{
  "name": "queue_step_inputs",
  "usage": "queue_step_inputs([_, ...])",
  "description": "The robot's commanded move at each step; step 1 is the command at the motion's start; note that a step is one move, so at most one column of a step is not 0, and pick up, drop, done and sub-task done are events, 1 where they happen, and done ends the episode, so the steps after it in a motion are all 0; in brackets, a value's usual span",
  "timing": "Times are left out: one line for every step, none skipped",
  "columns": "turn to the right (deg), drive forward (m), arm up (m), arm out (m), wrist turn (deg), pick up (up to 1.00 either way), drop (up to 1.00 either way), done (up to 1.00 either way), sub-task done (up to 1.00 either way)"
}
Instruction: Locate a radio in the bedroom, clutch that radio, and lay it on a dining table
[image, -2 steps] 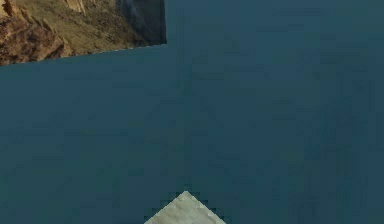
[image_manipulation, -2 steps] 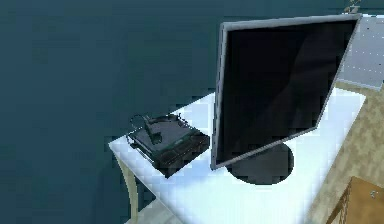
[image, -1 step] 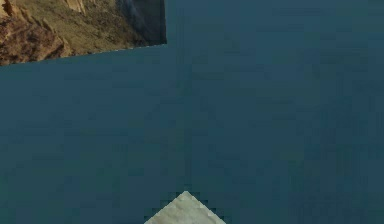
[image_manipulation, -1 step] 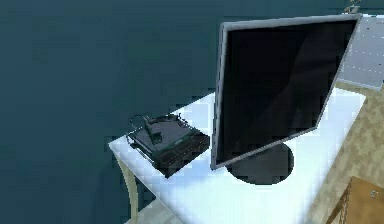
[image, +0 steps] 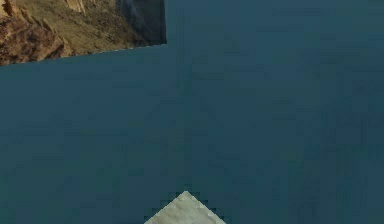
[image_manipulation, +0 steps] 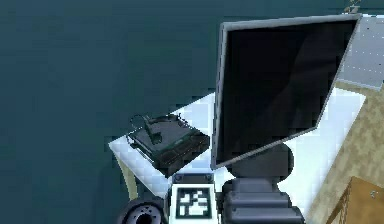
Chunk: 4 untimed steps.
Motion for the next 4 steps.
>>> queue_step_inputs([0.0, 0.00, 0.00, 0.30, 0.0, 0.00, 0.00, 0.00, 0.00])
queue_step_inputs([0.0, 0.00, 0.00, 0.00, 45.0, 0.00, 0.00, 0.00, 0.00])
queue_step_inputs([0.0, 0.00, 0.00, 0.00, 45.0, 0.00, 0.00, 0.00, 0.00])
queue_step_inputs([0.0, 0.00, 0.00, 0.00, 45.0, 0.00, 0.00, 0.00, 0.00])
